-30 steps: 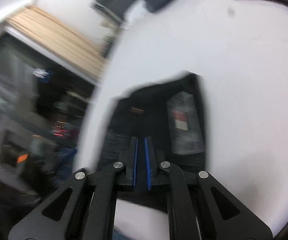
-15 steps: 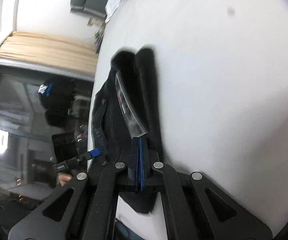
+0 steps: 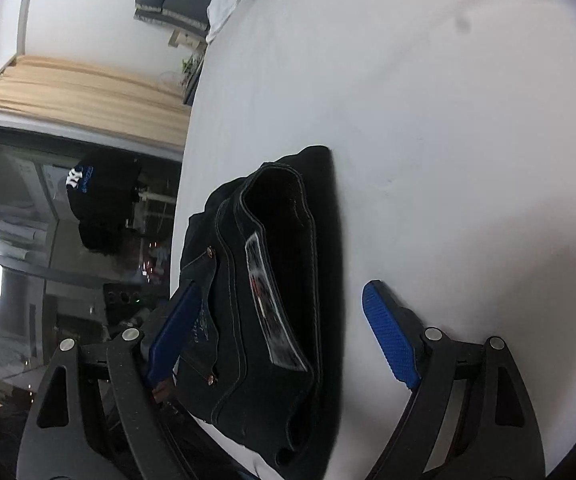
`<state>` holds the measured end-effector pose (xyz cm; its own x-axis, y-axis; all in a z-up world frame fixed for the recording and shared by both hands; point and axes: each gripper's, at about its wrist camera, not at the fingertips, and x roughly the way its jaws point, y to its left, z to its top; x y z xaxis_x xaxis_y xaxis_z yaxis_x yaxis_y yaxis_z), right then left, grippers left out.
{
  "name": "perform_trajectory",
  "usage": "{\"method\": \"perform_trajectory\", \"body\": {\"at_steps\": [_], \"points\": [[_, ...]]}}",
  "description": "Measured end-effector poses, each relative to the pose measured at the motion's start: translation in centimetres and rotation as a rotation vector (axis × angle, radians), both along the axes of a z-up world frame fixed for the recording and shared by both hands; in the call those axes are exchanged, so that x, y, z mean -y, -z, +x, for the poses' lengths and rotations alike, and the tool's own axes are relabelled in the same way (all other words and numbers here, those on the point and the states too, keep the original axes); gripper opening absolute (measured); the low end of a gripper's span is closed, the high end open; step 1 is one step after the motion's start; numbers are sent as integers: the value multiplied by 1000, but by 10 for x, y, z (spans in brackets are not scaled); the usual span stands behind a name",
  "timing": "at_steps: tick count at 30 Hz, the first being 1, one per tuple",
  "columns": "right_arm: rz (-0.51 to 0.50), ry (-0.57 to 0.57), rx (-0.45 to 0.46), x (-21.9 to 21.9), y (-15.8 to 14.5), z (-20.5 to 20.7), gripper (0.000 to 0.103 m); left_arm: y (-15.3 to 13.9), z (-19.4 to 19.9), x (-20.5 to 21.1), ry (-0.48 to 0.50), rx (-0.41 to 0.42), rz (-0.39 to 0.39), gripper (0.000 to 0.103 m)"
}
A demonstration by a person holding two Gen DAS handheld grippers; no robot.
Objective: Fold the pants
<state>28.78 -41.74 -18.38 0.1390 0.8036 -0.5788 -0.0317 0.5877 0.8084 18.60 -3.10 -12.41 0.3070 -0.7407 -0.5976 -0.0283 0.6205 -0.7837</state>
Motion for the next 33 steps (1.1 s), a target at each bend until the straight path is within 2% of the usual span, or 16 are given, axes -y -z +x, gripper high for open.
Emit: {"method": "perform_trajectory", "body": {"at_steps": [4, 5, 6, 7, 8, 9, 12, 15, 17, 20, 22, 26, 28, 31, 33], "points": [[-42, -61, -36, -25, 7, 12, 67, 6, 19, 18, 54, -59, -24, 83], [-60, -68, -41, -30, 8, 15, 58, 5, 23, 21, 68, -67, -14, 81], [-71, -73, -48, -36, 10, 18, 47, 5, 23, 22, 81, -73, 5, 69], [-88, -83, -51, -44, 11, 21, 43, 6, 26, 25, 89, -89, 41, 56], [-110, -88, -48, -48, 12, 22, 36, 6, 29, 27, 85, -105, 63, 48], [-125, -88, -43, -52, 12, 22, 34, 8, 30, 27, 78, -118, 72, 41], [-161, -72, -19, -58, 5, 19, 26, 6, 31, 27, 69, -119, 86, 33], [-216, -70, 21, -69, -16, 12, 18, -1, 29, 32, 66, -105, 98, 26], [-242, -78, 55, -76, -33, 11, 16, -11, 28, 27, 61, -92, 95, 24], [-258, -106, 105, -88, -60, 13, 16, -41, 28, 16, 61, -23, 113, 22], [-243, -121, 135, -105, -77, 24, 15, -66, 34, -1, 37, 36, 142, 22], [-182, -137, 181, -142, -101, 59, 15, -96, 53, -54, -15, 93, 178, 22], [-153, -147, 191, -167, -108, 83, 15, -107, 68, -83, -42, 110, 201, 22], [-118, -157, 181, -180, -119, 83, 15, -110, 92, -120, -70, 119, 228, 22], [-99, -162, 162, -188, -121, 85, 15, -102, 110, -142, -79, 103, 224, 22]]}}
